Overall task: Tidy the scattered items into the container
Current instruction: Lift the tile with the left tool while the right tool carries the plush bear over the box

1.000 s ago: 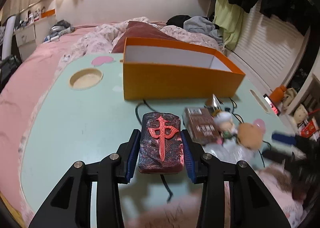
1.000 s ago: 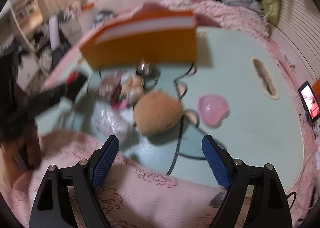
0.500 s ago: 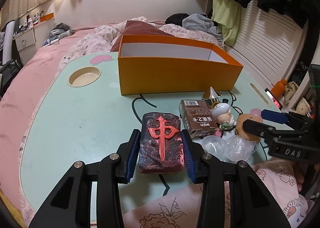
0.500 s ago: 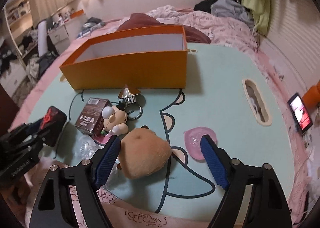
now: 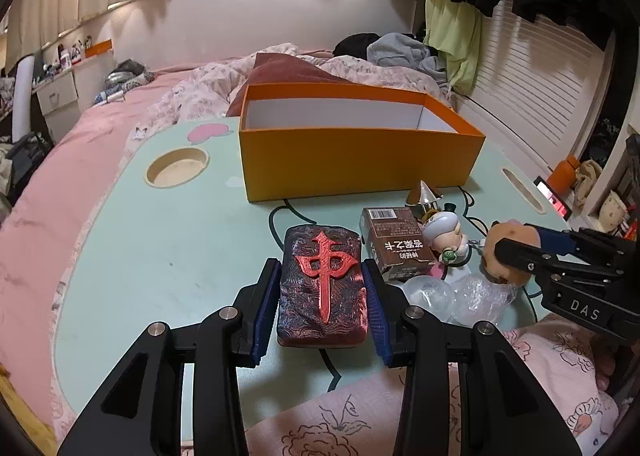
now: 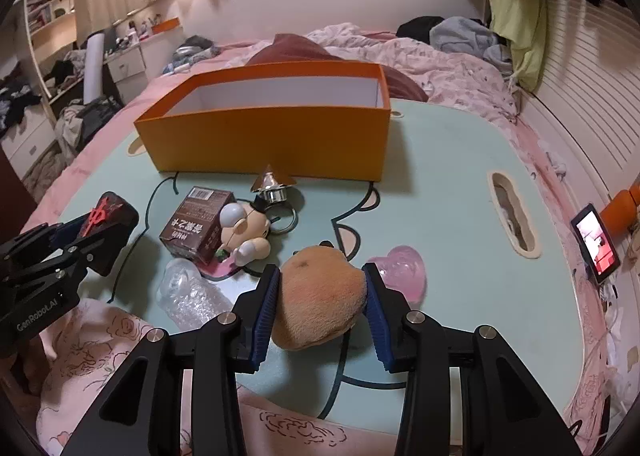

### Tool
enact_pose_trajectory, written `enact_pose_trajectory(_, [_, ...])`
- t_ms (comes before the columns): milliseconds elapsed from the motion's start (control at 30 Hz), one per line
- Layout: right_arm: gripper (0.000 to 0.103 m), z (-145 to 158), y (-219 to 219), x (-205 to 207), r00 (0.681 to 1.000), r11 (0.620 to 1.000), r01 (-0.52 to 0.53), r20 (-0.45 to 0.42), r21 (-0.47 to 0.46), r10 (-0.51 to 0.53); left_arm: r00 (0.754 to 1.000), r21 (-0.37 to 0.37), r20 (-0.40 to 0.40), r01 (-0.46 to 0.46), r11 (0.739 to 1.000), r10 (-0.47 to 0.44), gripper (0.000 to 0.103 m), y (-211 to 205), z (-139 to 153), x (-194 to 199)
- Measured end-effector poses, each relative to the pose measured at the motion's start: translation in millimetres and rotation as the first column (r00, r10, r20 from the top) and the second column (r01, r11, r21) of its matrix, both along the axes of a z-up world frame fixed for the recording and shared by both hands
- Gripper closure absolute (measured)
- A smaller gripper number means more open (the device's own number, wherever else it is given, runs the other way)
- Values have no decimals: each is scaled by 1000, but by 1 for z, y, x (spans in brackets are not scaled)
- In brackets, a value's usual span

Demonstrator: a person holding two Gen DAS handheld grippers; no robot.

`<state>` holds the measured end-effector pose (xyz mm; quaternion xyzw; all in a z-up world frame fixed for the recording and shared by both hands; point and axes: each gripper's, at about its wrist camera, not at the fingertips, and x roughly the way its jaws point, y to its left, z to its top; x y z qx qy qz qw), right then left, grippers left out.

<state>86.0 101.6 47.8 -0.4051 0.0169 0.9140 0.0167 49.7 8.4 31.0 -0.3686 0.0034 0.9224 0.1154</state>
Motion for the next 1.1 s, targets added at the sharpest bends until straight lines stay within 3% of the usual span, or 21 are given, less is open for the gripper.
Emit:
enact_pose_trajectory(100, [63,6,-6,0,1000,999,-3,-18,35,4,1000,-7,-8,7,1000,-7,61,4,8,-1])
enact_pose_trajectory(167, [63,12,-9,-4,1000,998,-6,-29,56,8,1000,35,9,3,999,-3,61,2,17,-5])
enact_pose_trajectory(300, [63,25,-8,-15,998,1000,19,-62,14,-18,999,53,-14,-32,998,33,61,2,28,-12])
enact_pose_trajectory(367, [63,26,-11,-17,997,1000,19,-74,-4,-19,999,58,-26,-42,997,44,61,2,25,-11])
enact_pose_trajectory(567, [62,7,-32,-9,999,997,-20,-42,70,23,999,44,1,-52,998,52,61,6,5,-4])
enact_pose_trajectory(1100, [62,10,-31,-1,997,998,-4,-73,68,9,998,35,-40,-57,998,58,61,5,10,3])
